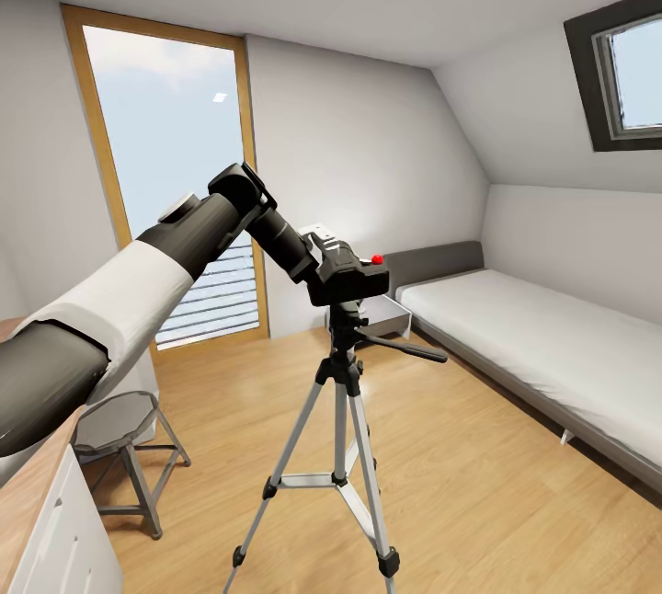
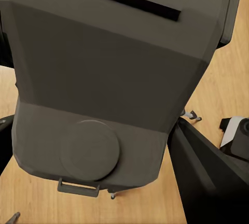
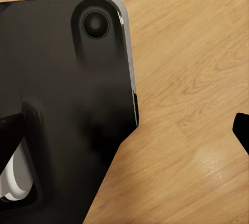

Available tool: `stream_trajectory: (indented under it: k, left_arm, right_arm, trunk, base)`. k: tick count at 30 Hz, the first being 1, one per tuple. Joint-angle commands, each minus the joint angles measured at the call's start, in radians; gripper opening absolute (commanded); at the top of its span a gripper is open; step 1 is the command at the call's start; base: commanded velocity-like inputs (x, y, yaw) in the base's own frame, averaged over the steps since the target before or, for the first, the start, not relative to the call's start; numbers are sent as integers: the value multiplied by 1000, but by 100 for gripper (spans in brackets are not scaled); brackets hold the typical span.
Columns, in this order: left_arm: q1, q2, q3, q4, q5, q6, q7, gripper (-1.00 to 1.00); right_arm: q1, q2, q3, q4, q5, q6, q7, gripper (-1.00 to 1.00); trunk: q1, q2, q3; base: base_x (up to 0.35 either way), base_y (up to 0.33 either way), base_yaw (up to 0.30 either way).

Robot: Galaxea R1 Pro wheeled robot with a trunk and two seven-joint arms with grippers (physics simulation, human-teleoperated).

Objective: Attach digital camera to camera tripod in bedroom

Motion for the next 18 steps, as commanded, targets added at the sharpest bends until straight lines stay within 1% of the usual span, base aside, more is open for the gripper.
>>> stream_trajectory:
  k: [1,18]
  left_arm:
    - [0,0,0,-1,-11,11,-10,-100]
    - [0,0,0,-2,-11,11,-10,-100]
  right_arm:
    - [0,0,-7,2,5,-6,-2,100]
    - [0,0,-7,2,5,-6,-2,100]
  trunk:
    - [0,-1,0]
    - [0,-1,0]
  base:
    - [0,0,0]
    - [0,0,0]
